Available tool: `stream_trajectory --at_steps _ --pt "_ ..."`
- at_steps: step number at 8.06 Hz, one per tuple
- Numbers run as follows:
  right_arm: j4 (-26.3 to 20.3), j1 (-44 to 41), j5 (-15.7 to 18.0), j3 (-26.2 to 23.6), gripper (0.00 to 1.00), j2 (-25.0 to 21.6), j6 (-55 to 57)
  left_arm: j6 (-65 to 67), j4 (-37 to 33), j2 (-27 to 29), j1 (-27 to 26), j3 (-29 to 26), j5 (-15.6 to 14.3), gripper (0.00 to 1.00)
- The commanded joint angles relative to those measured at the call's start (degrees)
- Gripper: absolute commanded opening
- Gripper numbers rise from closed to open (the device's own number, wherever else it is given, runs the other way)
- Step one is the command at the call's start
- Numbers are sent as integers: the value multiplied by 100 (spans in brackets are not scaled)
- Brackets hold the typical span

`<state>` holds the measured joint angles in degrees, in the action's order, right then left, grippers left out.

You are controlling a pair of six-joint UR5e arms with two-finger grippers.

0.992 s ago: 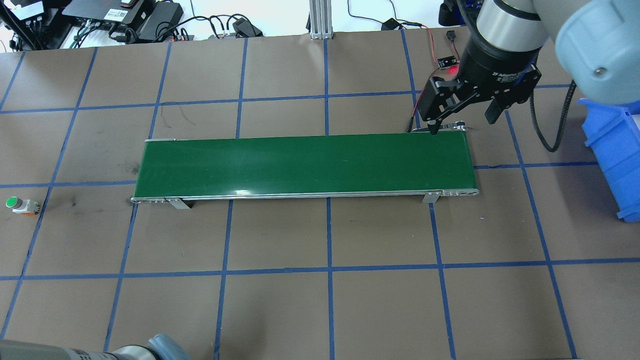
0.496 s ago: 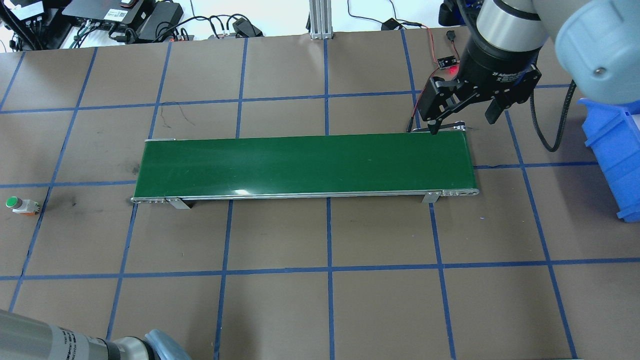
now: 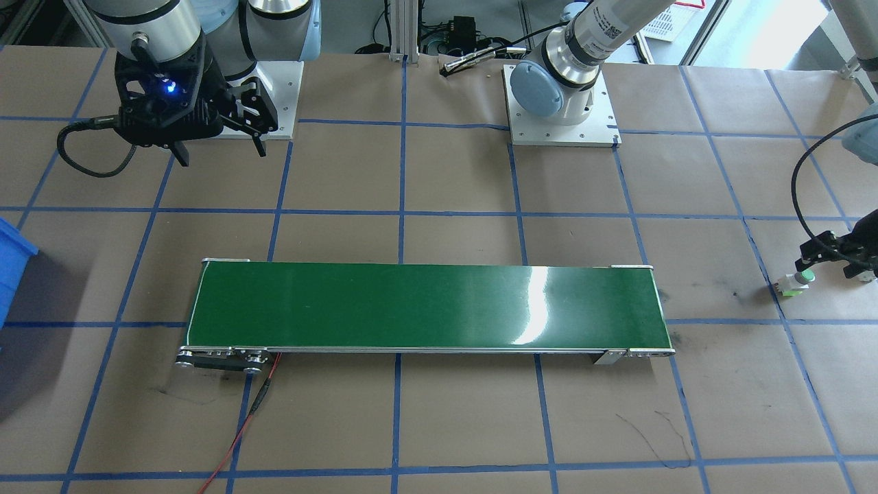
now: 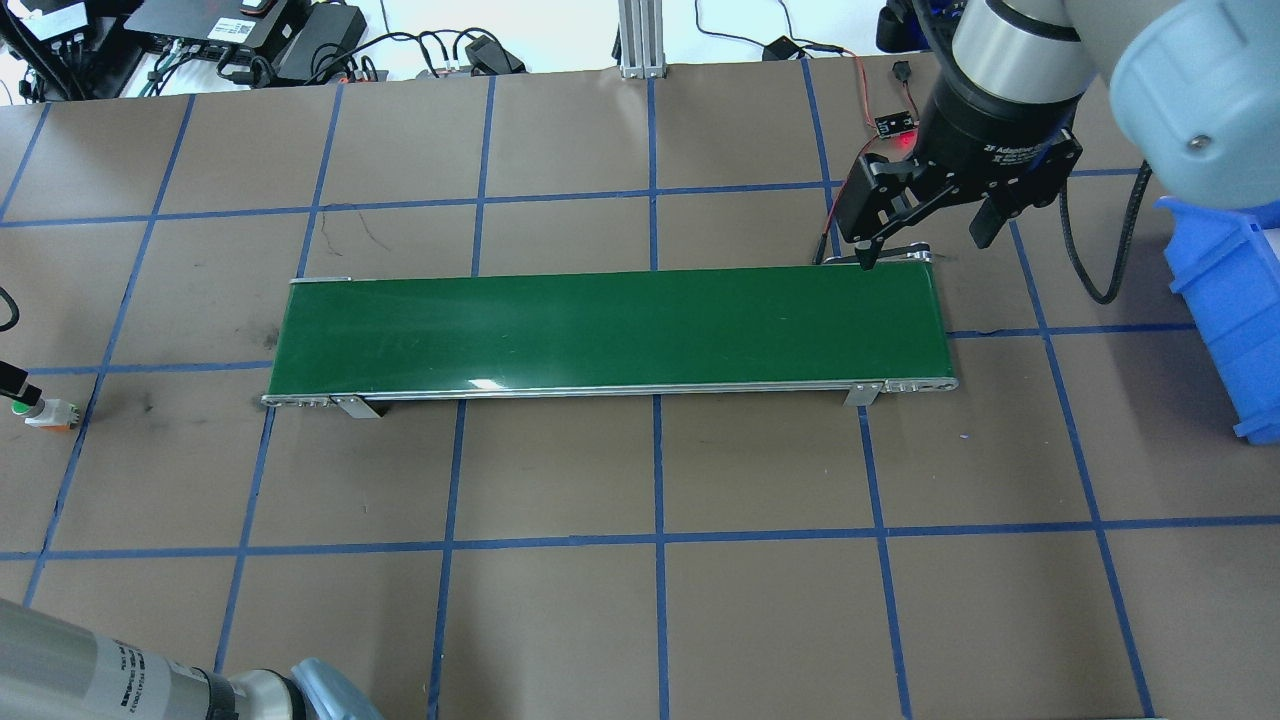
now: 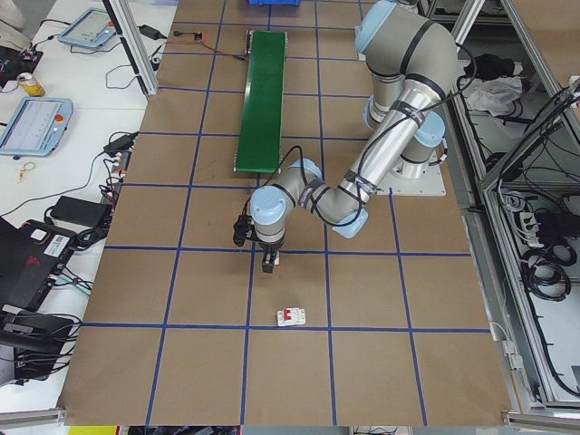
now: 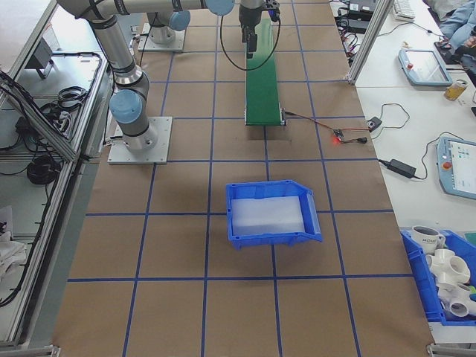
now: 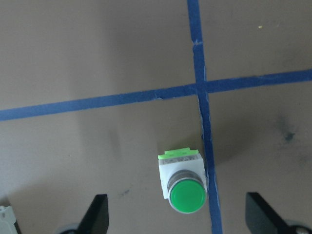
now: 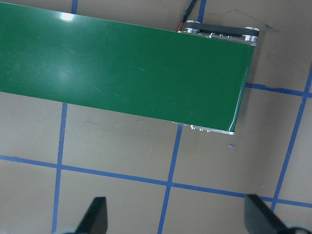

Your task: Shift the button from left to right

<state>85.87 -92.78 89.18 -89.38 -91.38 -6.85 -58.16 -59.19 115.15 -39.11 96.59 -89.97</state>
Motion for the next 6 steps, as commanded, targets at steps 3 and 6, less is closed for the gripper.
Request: stream_trajectory --at_steps 3,6 --pt "0 6 -5 0 100 6 0 147 101 534 -9 -8 -11 100" --pt "0 6 3 0 100 6 0 147 101 613 -9 -17 -38 64"
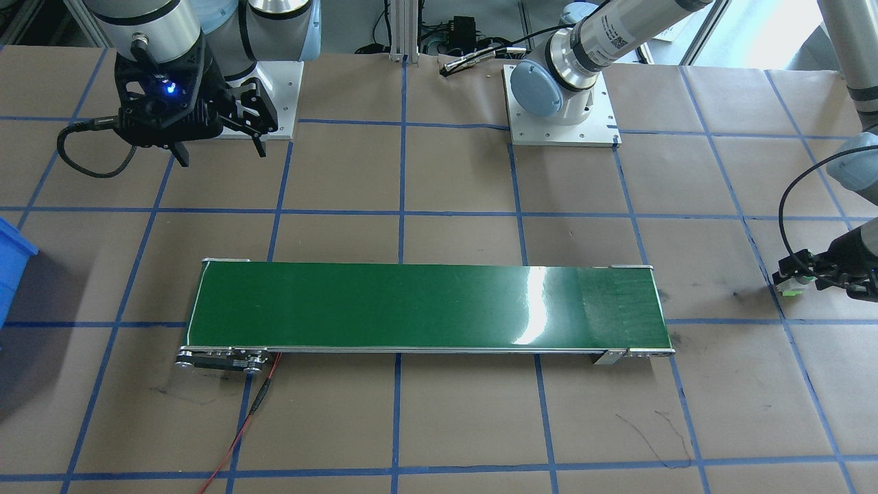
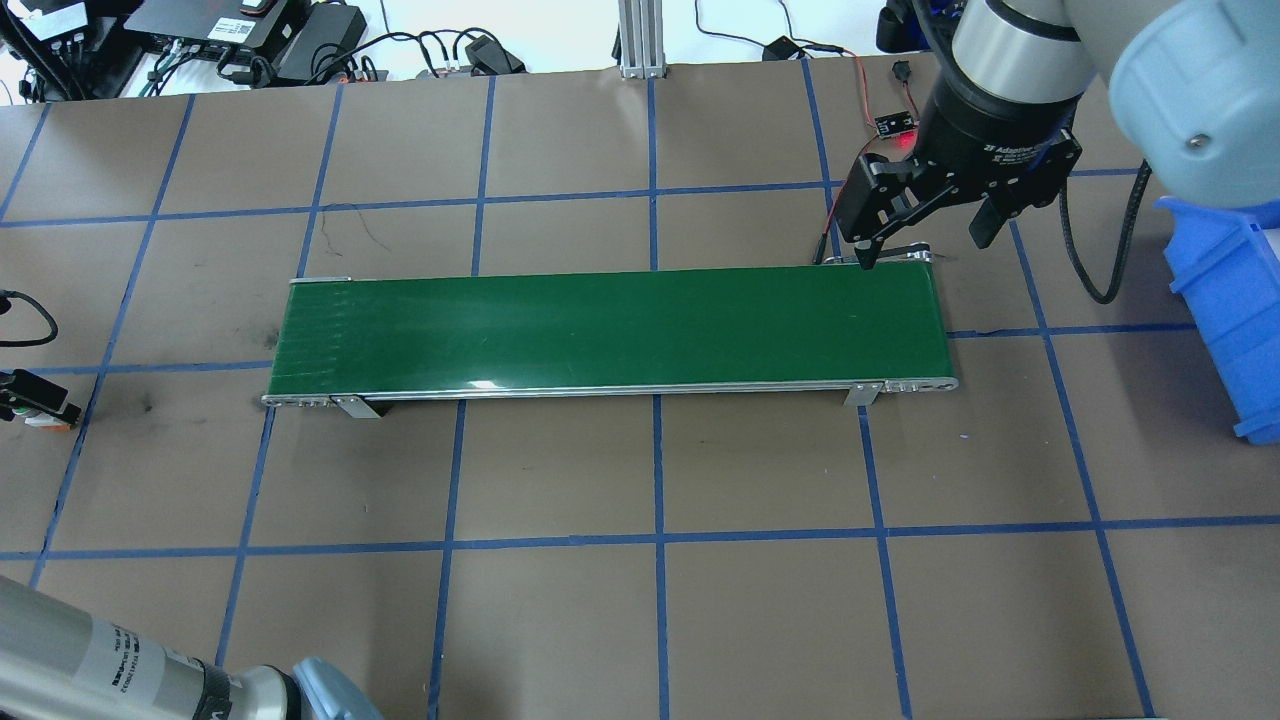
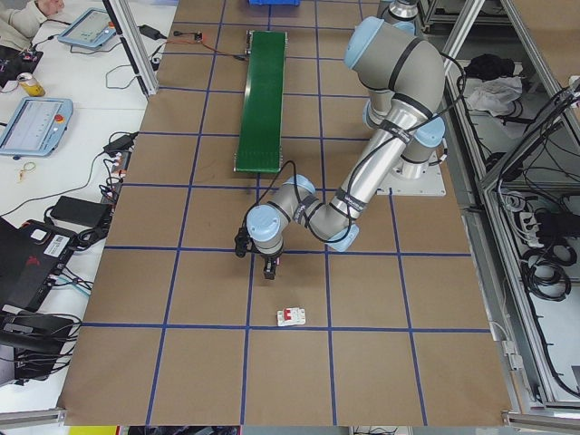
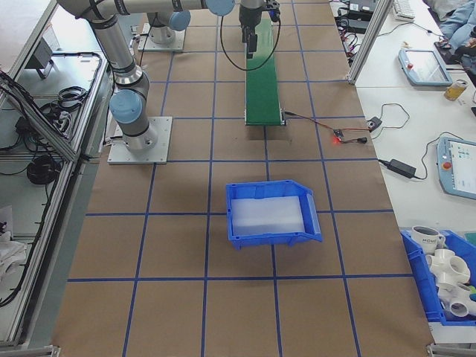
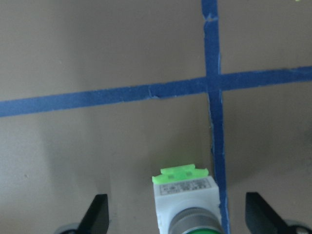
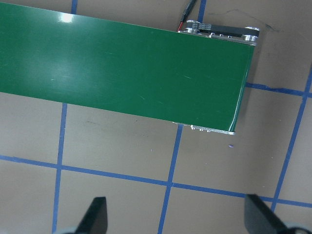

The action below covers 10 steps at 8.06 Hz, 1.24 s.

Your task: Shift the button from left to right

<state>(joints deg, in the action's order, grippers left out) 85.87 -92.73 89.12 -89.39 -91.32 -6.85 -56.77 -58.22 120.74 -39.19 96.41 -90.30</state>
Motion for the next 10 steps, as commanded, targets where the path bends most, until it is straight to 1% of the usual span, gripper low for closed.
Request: stream_trajectory --at_steps 1,2,4,5,6,7,8,9,10 --pt "9 0 0 0 100 0 0 -9 4 46 -1 -8 -5 8" --pt "0 0 8 0 100 0 0 8 4 37 -1 -8 -5 0" --pt "0 0 9 0 100 0 0 -1 -14 -85 -36 -26 4 0" --pt "0 0 0 0 100 0 0 -9 -92 -260 -132 -43 4 0" --pt "9 0 0 0 100 0 0 8 -354 -679 -359 -44 -40 0" --pt "0 0 0 0 100 0 -26 182 -975 -1240 -735 -52 -75 0" --pt "0 0 8 0 100 0 -122 802 -1451 -1786 -1157 -52 -58 0" --pt "0 0 9 0 100 0 -123 1565 -1803 -2156 -1674 -52 -49 0" --pt "0 0 9 0 100 0 -123 2112 -1833 -2421 -2280 -44 -49 0"
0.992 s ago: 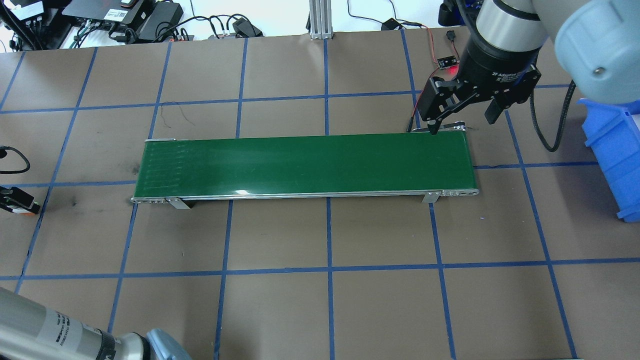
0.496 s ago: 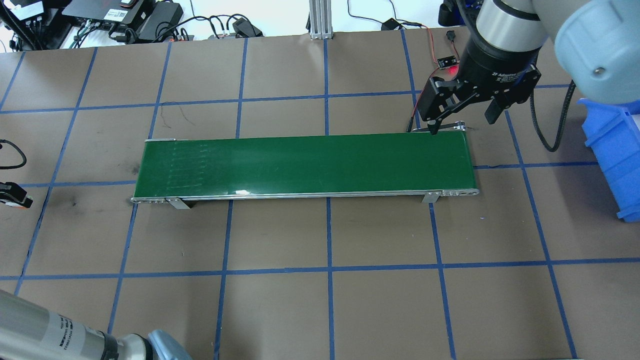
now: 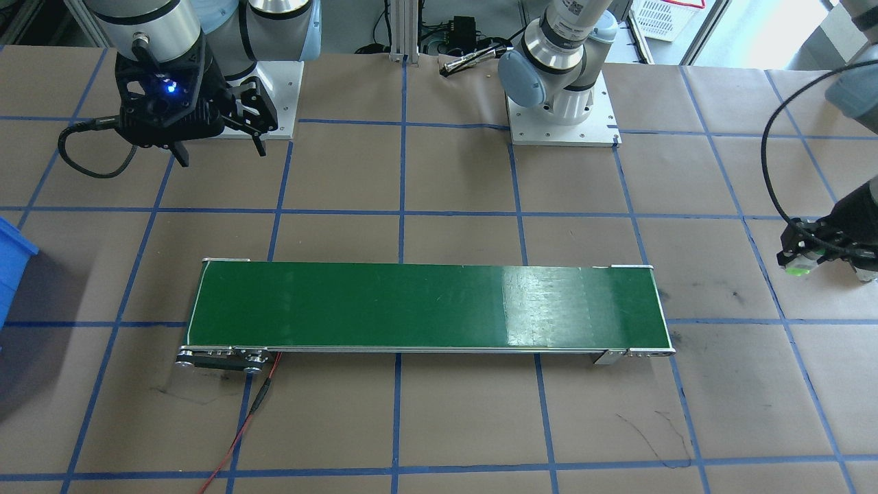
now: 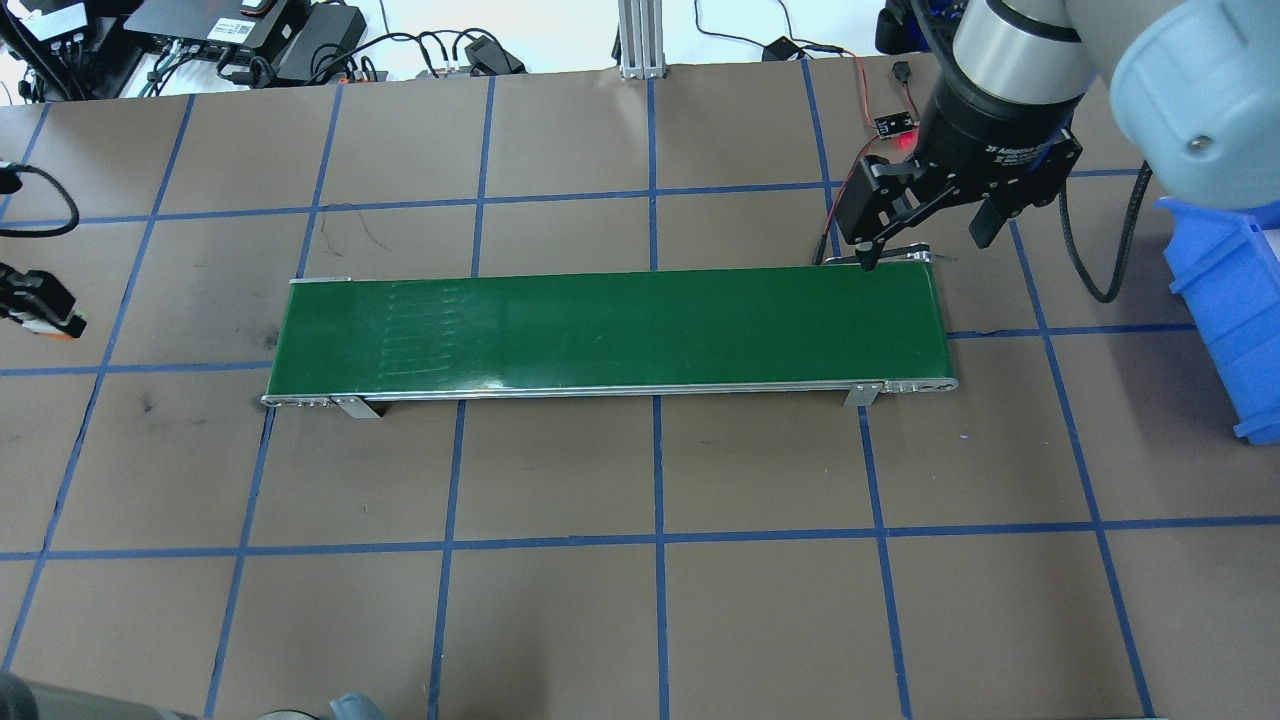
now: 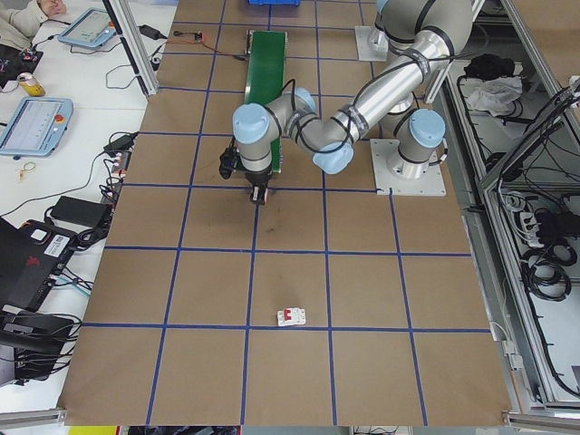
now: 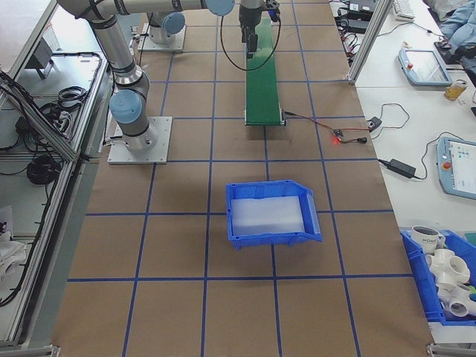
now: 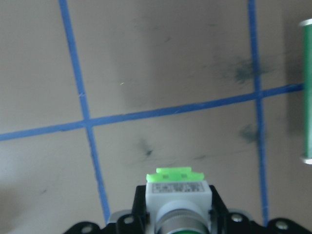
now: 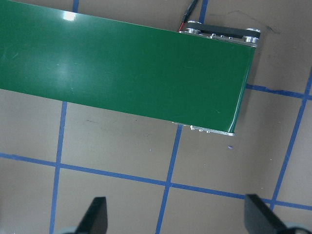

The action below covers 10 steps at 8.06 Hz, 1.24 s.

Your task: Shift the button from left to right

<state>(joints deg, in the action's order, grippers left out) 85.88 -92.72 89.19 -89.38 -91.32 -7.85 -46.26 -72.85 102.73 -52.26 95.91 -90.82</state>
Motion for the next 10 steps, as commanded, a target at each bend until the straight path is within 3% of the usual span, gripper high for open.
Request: stream_trajectory --at_steps 1,3,5,7,10 --pt "8 0 2 0 100 0 -23 1511 -370 -701 -1519 50 -14 0" --pt "8 0 -24 0 100 0 -23 2006 -282 -527 -2269 77 3 0" --pt "-1 0 -51 0 100 9 -23 1955 -204 -202 -2271 103 -14 0" --pt "-1 0 -16 0 100 26 -23 1946 428 350 -2271 138 -119 0" --pt "-1 0 11 0 100 35 -23 1946 570 563 -2271 287 -111 0"
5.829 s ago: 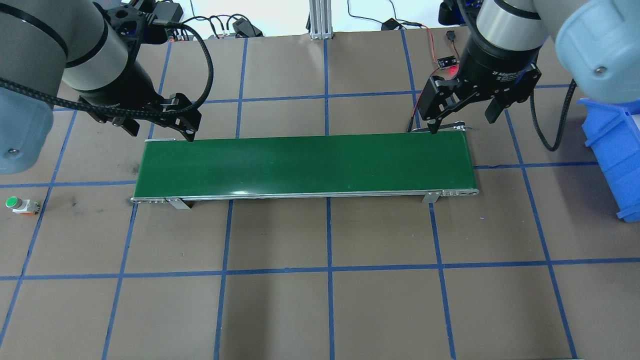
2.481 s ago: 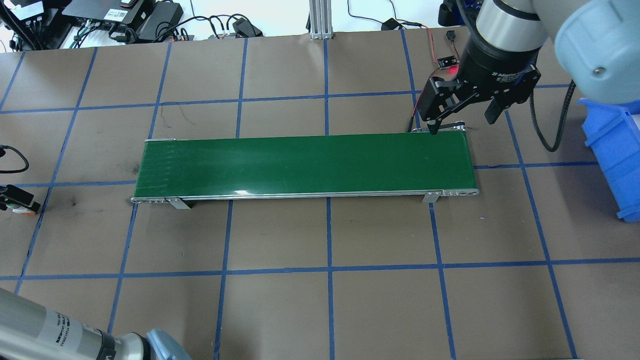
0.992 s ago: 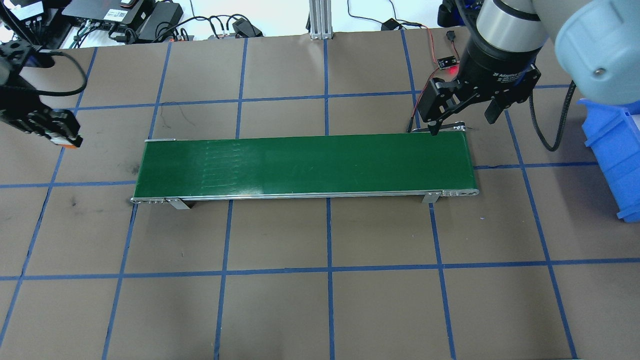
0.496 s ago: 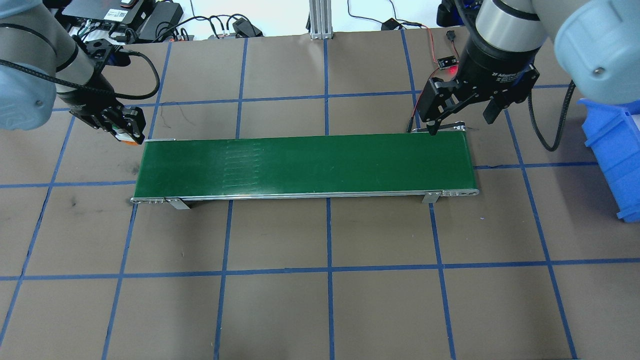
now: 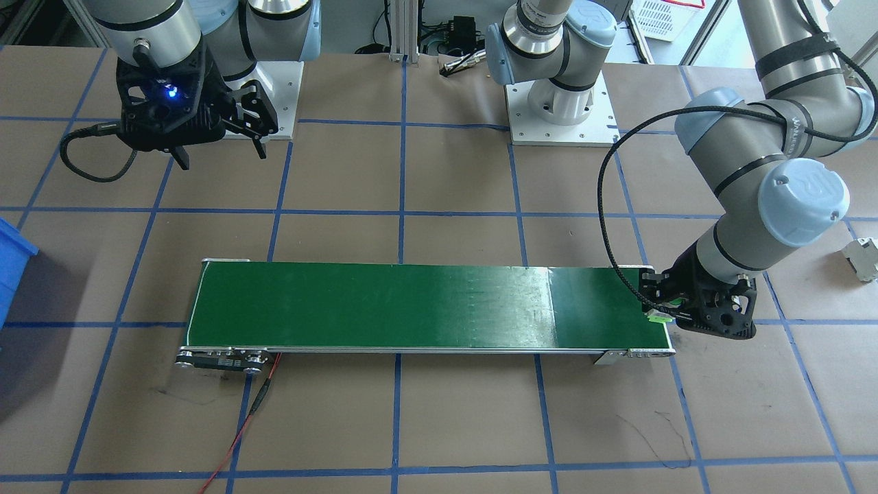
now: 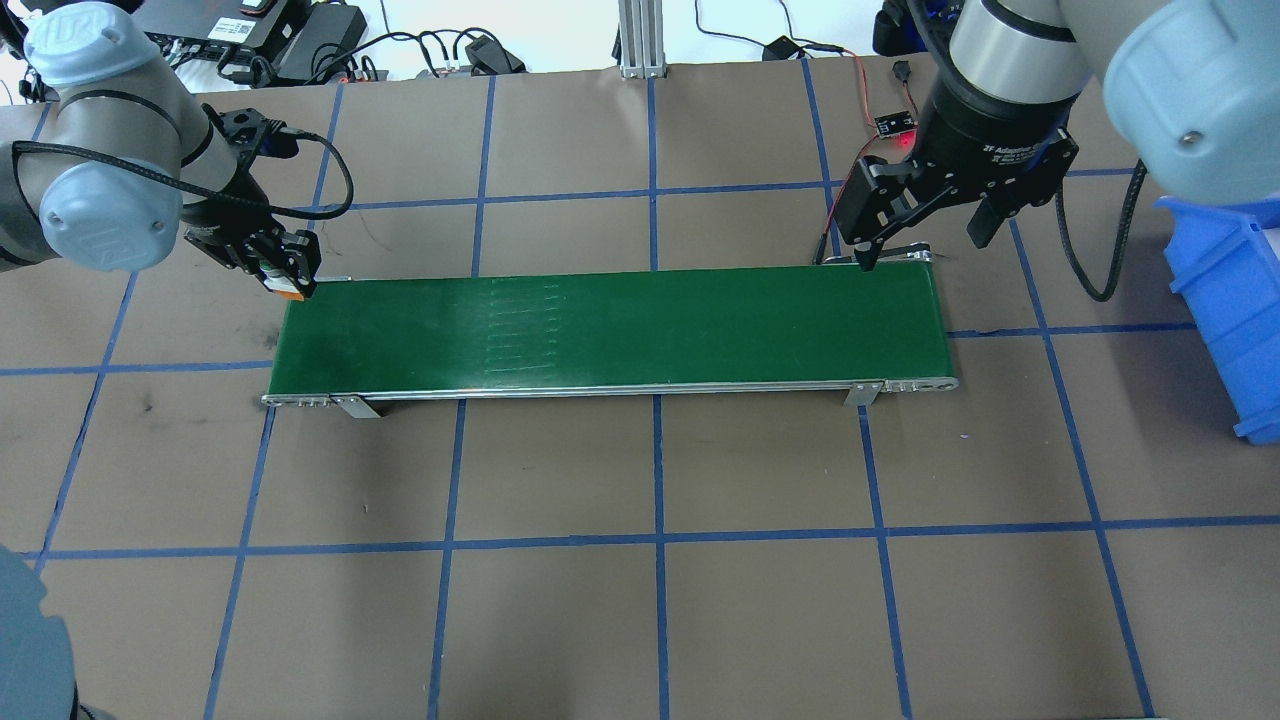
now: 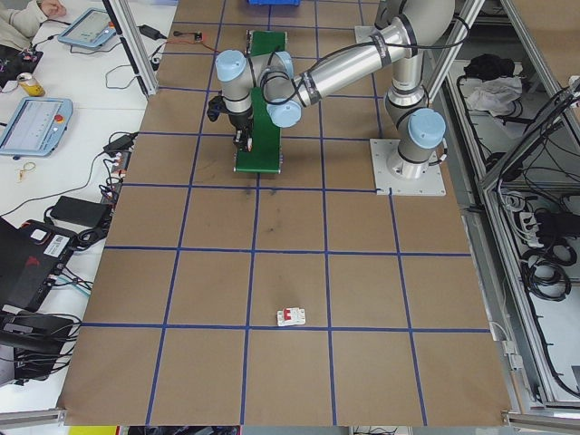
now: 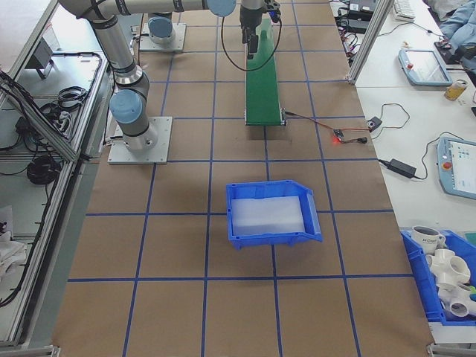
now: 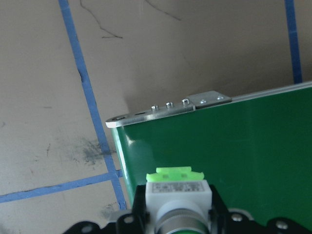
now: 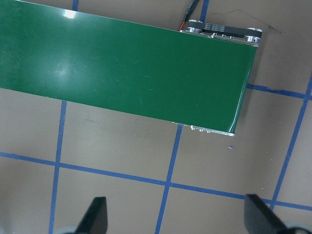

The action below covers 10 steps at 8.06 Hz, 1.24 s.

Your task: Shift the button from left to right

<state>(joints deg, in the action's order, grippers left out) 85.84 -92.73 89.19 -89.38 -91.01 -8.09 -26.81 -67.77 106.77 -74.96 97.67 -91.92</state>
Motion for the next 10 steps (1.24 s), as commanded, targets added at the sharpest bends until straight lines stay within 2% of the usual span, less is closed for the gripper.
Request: stream_trajectory --at_steps 1,4,5,6,7,8,10 --pt "12 0 2 0 100 39 0 17 62 194 -1 138 8 0" --pt "47 0 2 -9 100 48 -44 35 62 221 -1 340 -1 0" --pt "64 0 -7 -9 100 48 -44 35 62 221 -1 358 -1 12" --pt "73 0 -24 -9 100 39 -44 96 62 195 -1 350 -1 28" --pt "73 0 -33 -9 100 39 -44 79 -17 186 -1 332 -18 83" --pt "73 0 -33 -9 100 48 -44 96 -52 47 -1 341 -27 98" --pt "73 0 -42 -9 100 39 -79 140 -350 -313 -62 323 -19 100"
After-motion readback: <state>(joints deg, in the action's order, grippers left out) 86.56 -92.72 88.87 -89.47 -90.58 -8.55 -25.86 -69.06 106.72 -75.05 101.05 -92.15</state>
